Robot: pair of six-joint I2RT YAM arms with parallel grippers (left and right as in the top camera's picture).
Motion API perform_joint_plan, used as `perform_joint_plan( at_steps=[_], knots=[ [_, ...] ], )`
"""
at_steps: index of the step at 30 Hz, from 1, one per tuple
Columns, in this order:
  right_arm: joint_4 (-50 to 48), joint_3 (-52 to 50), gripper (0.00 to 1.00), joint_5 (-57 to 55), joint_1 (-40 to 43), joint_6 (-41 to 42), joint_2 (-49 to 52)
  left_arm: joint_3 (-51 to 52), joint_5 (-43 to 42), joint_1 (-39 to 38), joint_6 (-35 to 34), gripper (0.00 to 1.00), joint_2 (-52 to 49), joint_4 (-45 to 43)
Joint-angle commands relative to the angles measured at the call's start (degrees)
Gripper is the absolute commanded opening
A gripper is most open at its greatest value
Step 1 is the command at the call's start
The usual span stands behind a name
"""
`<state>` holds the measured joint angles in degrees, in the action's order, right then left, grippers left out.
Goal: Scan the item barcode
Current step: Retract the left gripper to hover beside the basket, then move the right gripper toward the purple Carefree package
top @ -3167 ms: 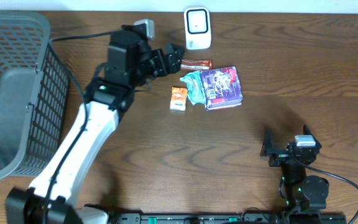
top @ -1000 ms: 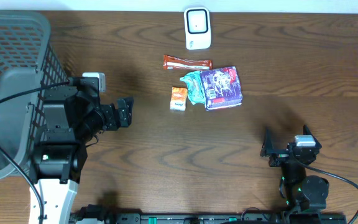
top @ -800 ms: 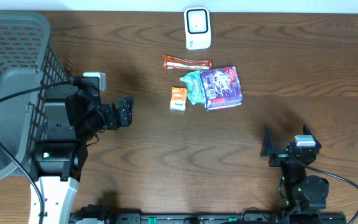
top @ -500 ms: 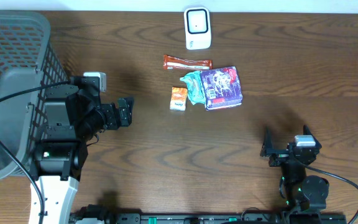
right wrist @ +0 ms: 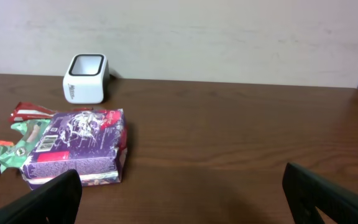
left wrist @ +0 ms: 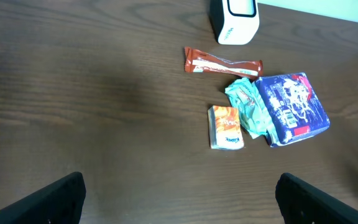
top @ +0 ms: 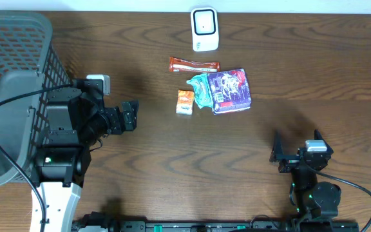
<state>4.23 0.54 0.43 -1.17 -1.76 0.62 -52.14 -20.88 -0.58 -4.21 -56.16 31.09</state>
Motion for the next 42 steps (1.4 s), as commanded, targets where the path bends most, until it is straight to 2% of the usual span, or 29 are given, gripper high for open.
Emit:
perform_joint_plan(
  at_steps=[1, 18, 23, 26, 32, 35, 39, 42],
  knots=[
    [0.04, -0.24, 0.99, 0.11, 0.48, -0.46, -0.31, 0.31, -0.46, 0.20, 0.76, 0.97, -0.33, -0.11],
    [-1.40, -0.24, 0.99, 0.55, 0.46, -0.20, -0.31, 0.31, -0.46, 0.20, 0.76, 0.97, -0.33, -0.11],
    [-7.10, -0.22, 0.99, 15.15, 0.44, 11.02, -0.31, 0.31, -0.46, 0.20, 0.76, 0.97, -0.33, -0.11],
    [-13.70, -0.22, 0.99, 16.65, 0.44, 11.78, -0.31, 0.31, -0.46, 0.20, 0.76, 0.97, -0.33, -0.11],
    [-29.70, -0.22, 0.99, 16.90, 0.42, 18.64, -0.31, 0.31, -0.46, 0.20, 0.76, 0.97, -0.33, -0.11],
    [-36.00, 0.02, 0.99, 16.83, 0.44, 18.69, -0.28, 0.31, -0.46, 0.20, 0.76, 0.97, -0.33, -0.11],
    [-36.33, 3.61, 0.99, 16.63, 0.44, 18.10, 1.07, 0.31, -0.46, 0.20, 0.76, 0.97, -0.33, -0.11],
    [-30.99, 8.37, 0.99, 16.65, 0.44, 12.79, 5.84, 0.31, -0.46, 0.20, 0.76, 0.97, -0.33, -0.11]
  ],
)
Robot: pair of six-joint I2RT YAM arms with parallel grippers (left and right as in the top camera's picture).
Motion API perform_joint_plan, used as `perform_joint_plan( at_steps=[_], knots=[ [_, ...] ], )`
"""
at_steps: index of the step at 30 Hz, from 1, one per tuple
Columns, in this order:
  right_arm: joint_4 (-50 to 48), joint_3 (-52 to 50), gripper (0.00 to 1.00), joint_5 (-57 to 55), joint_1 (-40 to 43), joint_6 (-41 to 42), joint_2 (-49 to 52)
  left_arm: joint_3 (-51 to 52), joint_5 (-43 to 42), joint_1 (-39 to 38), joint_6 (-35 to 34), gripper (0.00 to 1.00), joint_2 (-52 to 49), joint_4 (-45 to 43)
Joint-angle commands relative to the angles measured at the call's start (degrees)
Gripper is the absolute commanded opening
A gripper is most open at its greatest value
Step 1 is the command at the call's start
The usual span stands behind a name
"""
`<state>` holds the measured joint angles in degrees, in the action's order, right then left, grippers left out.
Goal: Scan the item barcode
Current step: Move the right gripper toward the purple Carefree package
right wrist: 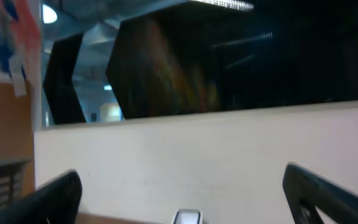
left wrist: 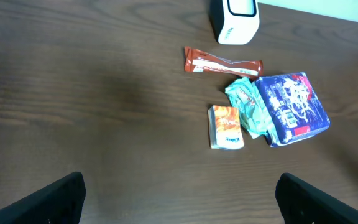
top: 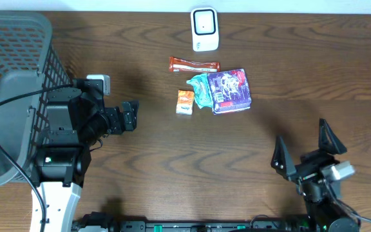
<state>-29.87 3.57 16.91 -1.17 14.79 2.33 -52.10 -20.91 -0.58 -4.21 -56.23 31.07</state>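
A white barcode scanner point(top: 205, 29) stands at the table's far edge; its top just shows in the right wrist view point(right wrist: 186, 217). In front of it lie a brown snack bar point(top: 194, 64), a purple packet point(top: 230, 91), a teal wrapper point(top: 199, 90) and a small orange box point(top: 185, 102); the left wrist view shows the orange box point(left wrist: 227, 127) and purple packet point(left wrist: 291, 109) too. My left gripper point(top: 129, 115) is open at the left, well short of the items. My right gripper point(top: 303, 149) is open at the front right, tilted up toward the wall.
A grey mesh basket point(top: 15, 84) fills the left side of the table beside the left arm. A pale wall point(right wrist: 197, 162) and dark windows rise behind the table's far edge.
My right gripper has tilted upward: its camera looked across the table at the items, now it faces the wall and windows. The left arm and the items have not moved.
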Motion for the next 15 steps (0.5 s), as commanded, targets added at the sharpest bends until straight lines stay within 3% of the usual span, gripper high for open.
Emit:
perform_joint_plan(
  at_steps=[1, 15],
  knots=[
    [5.90, 7.58, 0.99, 0.20, 0.44, -5.64, 6.62, 0.26, -0.44, 0.20, 0.76, 0.97, -0.26, -0.09],
    [53.81, 51.78, 0.99, 6.25, -0.13, -13.29, 55.54, 0.26, -0.44, 0.20, 0.76, 0.97, -0.26, -0.09]
  ],
)
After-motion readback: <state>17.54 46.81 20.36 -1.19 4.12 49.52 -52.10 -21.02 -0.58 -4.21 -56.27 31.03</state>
